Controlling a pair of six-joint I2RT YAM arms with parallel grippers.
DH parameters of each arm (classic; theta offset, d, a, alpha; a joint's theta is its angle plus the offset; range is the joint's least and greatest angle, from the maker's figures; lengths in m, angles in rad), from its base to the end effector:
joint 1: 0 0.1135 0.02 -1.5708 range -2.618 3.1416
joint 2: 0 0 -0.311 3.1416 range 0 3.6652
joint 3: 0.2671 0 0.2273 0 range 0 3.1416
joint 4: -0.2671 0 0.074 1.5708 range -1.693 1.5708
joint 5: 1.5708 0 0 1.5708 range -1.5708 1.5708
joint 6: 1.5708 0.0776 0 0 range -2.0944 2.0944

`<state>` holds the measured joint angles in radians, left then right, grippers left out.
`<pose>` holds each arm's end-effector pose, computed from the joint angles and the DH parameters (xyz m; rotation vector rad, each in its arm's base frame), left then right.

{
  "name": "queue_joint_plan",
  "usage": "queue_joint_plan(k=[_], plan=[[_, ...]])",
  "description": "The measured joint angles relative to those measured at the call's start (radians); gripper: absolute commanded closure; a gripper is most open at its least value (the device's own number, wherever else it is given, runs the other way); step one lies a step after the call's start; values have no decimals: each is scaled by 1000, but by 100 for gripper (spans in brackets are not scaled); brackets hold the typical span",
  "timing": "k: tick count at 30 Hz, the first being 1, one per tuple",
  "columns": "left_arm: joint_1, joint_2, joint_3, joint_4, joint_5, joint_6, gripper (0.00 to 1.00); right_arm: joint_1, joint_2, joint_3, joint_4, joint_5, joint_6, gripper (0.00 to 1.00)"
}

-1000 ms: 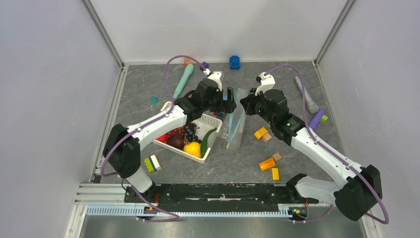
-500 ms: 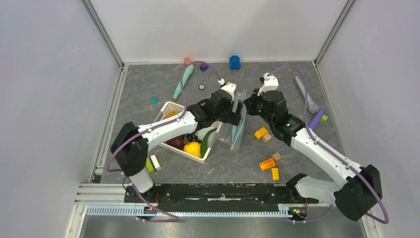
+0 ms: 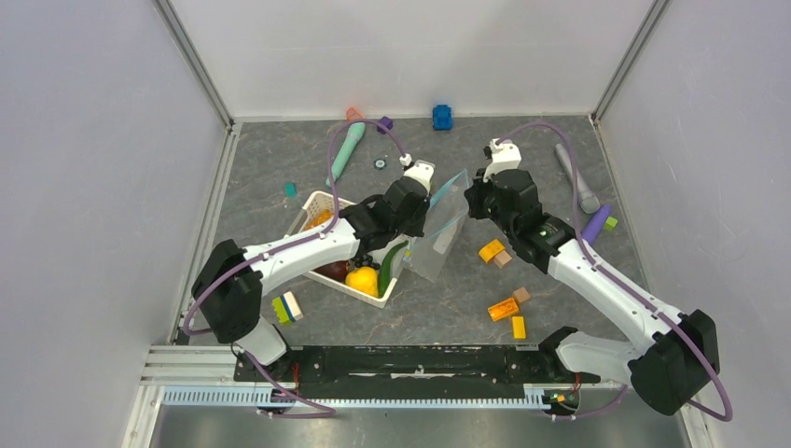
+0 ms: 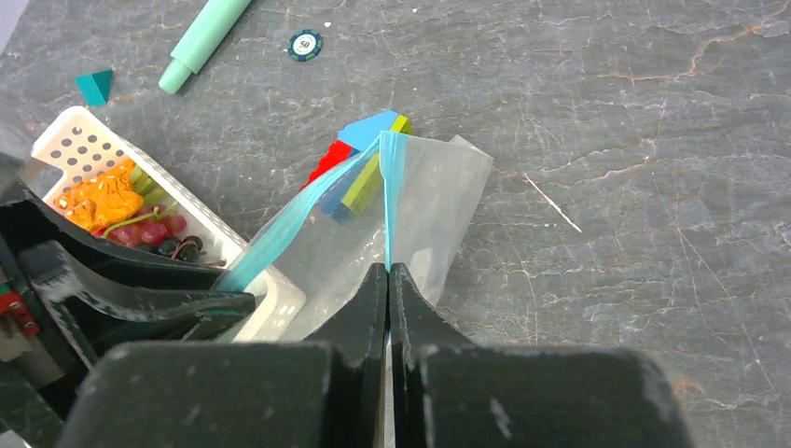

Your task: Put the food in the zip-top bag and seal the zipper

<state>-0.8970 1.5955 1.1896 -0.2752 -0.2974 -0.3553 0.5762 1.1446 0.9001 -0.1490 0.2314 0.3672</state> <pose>0.2473 -0.2733 0.2996 0.4441 2.1955 -0.3530 0.2250 0.1250 0.3445 -0.0534 1.9732 0.3933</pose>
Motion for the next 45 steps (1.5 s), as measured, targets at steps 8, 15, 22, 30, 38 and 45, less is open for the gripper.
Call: queue_joint_plan(k=[8,15,22,30,38,45], plan=[[0,-10,-2,42,29,3,98,0,39,13,-3,-37,-24,83],[0,-13,-30,101,47,-3,98,0,53,13,-15,-62,-10,39],[0,-38,-61,154,51,-24,98,0,56,-6,-57,-66,28,37],[0,-94,-89,225,64,-39,98,0,87,-37,-70,-64,62,63],[0,-139,-90,283,59,-38,98,0,87,-25,-63,25,76,67],[-2,-157,-90,333,56,-37,98,-19,46,15,-55,72,76,56]])
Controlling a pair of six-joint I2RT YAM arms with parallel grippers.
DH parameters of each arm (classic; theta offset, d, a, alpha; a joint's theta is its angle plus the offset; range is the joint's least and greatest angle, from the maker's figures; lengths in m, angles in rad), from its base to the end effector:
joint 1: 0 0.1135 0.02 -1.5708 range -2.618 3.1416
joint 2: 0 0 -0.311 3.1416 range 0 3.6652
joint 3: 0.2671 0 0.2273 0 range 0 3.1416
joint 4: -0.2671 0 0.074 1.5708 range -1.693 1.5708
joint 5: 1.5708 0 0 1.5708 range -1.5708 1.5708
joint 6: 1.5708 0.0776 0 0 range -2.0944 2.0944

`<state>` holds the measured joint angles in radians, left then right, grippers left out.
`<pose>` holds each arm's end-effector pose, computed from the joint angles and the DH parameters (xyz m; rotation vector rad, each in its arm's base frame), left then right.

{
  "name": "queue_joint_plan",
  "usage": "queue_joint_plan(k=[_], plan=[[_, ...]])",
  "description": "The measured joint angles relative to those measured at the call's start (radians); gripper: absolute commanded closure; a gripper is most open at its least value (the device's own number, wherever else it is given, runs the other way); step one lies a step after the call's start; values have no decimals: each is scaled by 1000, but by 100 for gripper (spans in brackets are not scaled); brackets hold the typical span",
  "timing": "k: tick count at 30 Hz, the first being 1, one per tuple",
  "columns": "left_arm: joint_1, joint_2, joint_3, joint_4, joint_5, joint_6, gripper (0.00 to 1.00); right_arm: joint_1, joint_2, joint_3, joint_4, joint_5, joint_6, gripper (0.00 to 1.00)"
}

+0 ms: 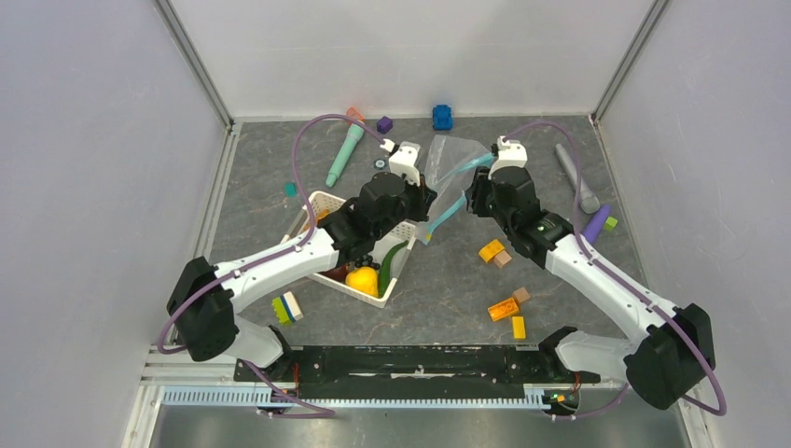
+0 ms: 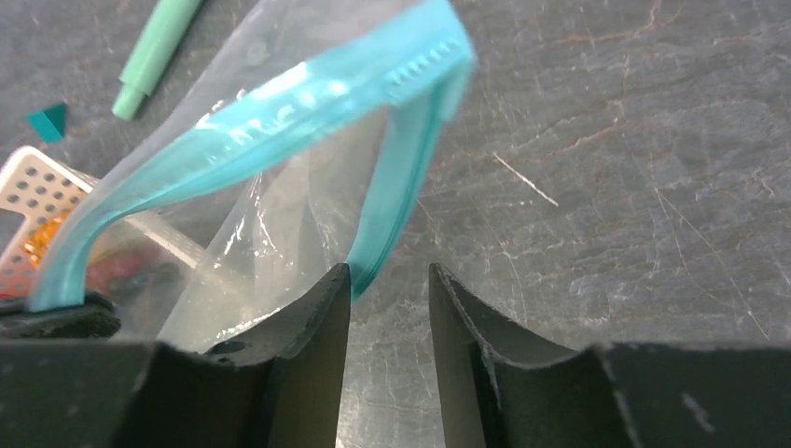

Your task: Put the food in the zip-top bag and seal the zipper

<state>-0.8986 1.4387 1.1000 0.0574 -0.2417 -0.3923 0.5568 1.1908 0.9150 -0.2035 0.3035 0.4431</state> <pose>0.2320 -0.2617 0.3641 0.3064 1.8734 -0.6717 0.2358 0.1195 0.3321 0.0730 2.0400 0.3189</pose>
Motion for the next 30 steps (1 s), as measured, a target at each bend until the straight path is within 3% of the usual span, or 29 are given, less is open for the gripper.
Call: queue_joint_plan(k=[17,24,30], plan=[[0,0,8,66,80,-8,98,-48,-12,7,217,-171,120,52],[0,0,8,117,62,-16,98,-48,-12,-13,212,-186,135,76],[0,2,8,122,-50,-19,98,-50,-17,0,72,-84,53,82]])
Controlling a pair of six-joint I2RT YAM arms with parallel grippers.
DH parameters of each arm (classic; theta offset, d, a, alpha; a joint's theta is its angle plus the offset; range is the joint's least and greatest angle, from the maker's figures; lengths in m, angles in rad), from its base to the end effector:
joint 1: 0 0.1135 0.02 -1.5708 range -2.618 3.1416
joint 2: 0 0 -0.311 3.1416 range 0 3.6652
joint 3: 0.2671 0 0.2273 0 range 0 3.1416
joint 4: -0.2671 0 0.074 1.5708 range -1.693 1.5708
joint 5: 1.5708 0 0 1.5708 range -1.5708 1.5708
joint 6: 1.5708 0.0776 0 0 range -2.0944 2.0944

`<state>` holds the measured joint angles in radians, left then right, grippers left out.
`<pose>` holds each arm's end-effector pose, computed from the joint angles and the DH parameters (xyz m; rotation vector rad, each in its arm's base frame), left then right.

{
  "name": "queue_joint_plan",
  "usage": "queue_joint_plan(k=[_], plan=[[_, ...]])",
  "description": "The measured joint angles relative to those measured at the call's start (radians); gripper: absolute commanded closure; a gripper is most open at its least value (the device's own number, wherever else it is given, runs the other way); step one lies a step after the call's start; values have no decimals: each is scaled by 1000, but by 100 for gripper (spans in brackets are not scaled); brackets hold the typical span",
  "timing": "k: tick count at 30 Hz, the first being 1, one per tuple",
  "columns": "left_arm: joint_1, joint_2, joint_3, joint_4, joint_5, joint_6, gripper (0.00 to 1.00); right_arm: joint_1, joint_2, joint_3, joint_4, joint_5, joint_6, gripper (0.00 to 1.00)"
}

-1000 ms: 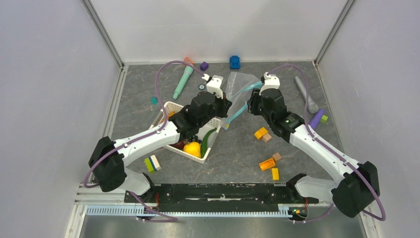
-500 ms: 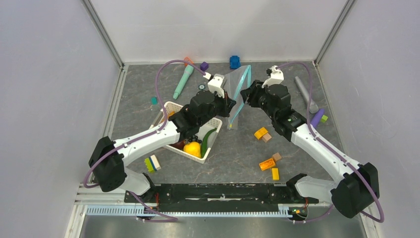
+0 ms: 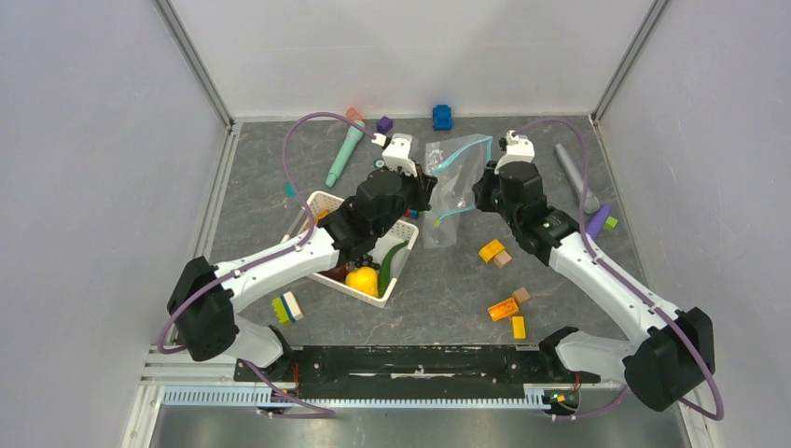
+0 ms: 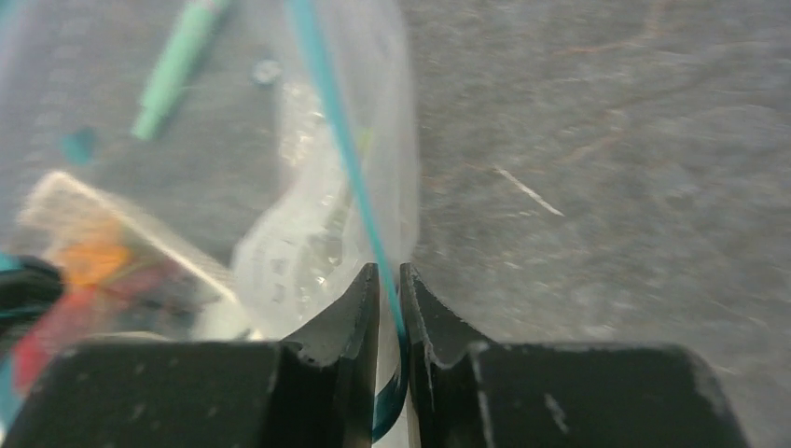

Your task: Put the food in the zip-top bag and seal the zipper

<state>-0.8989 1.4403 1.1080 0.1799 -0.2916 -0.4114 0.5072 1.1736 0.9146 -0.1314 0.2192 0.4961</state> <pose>0.2372 -0.2624 0.3845 0.2091 1.7579 -0.7138 0.2402 0.1142 0.3451 0.1345 1.9734 0.4451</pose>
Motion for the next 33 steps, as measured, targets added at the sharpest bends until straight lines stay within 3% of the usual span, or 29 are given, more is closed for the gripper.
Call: queue_joint_plan(k=[7,16,18,23,24,25,26,33], plan=[[9,1,0,-39,-146,0,98,-124,52,195,-270,119,-164,86],[54,1,-4,-82,-143,-39,98,-166,78,230,-348,-6,-317,94],[67,1,-7,-85,-126,-39,87,-171,77,229,-340,-93,-356,97],[101,26,-11,-62,22,-43,48,-185,77,228,-333,-302,-420,100],[106,42,-11,-42,69,-47,36,-185,77,228,-333,-321,-425,100],[107,60,-11,-21,119,-53,14,-183,78,228,-333,-335,-430,100],[107,78,-11,1,162,-63,1,-180,79,229,-334,-340,-433,100],[105,162,-11,61,369,-97,0,-155,145,381,-422,-207,-442,100]])
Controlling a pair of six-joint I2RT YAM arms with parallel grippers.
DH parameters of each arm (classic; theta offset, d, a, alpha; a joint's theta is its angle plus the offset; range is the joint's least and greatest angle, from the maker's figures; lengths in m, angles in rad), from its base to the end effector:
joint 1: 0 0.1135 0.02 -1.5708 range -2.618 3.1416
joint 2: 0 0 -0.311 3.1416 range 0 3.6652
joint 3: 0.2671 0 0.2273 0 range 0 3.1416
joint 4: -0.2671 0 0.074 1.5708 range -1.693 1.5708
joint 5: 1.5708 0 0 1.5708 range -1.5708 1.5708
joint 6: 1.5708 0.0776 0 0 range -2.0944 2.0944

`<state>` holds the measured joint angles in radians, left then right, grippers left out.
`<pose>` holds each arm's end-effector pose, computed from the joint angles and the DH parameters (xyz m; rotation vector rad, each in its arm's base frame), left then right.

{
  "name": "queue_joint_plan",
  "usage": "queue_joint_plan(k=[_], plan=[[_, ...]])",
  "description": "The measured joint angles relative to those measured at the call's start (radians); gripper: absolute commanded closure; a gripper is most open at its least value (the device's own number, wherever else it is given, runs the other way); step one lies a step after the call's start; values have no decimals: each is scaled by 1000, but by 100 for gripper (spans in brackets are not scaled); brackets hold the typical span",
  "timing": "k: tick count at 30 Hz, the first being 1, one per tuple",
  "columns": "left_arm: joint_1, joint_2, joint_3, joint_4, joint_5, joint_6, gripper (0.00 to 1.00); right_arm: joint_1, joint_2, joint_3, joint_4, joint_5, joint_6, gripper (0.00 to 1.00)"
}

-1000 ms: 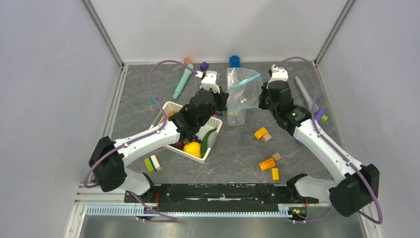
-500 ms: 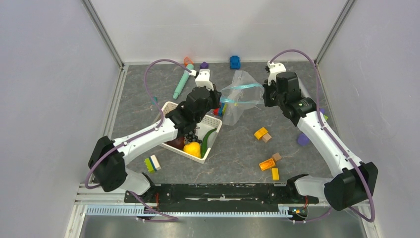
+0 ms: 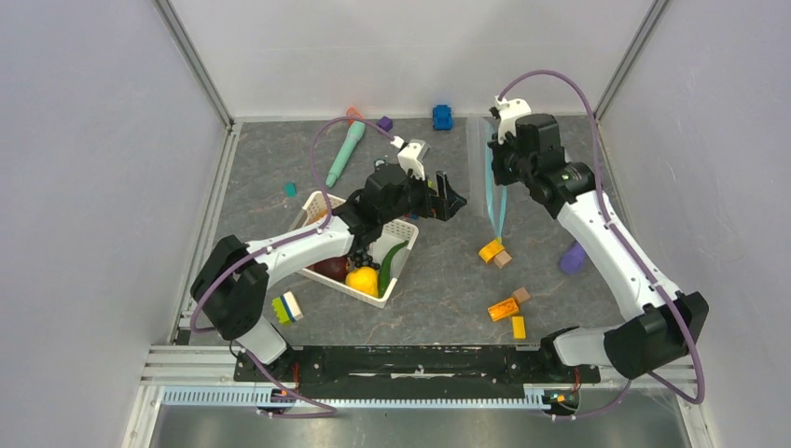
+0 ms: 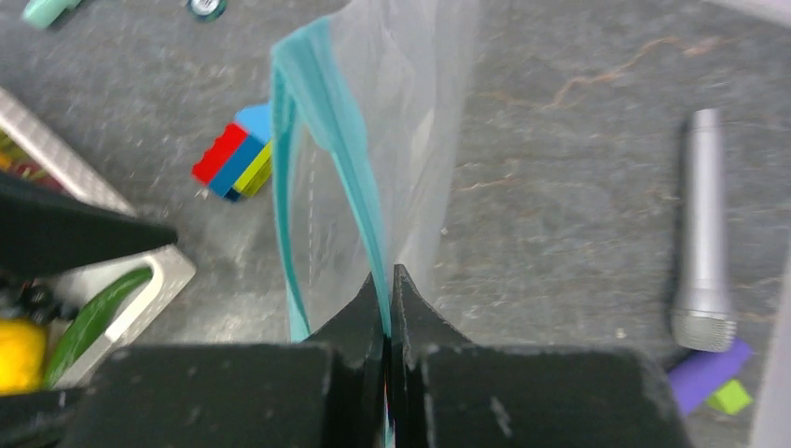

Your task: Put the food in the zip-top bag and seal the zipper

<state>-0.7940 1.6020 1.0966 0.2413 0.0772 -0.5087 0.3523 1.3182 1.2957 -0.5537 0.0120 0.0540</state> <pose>0.2738 -0.2871 0.3312 0.3342 1.9212 -0.9645 0.2724 0.0992 0.3871 -0.3133 2.1324 0.2234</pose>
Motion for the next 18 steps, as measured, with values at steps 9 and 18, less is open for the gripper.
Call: queue_joint_plan(k=[9,18], plan=[[0,-1,13,58,59,-3,0,103,124,181,-77,222,9,100],[2,-10,-10,-31,-60,-27,0,204,282,168,-69,161,97,100]])
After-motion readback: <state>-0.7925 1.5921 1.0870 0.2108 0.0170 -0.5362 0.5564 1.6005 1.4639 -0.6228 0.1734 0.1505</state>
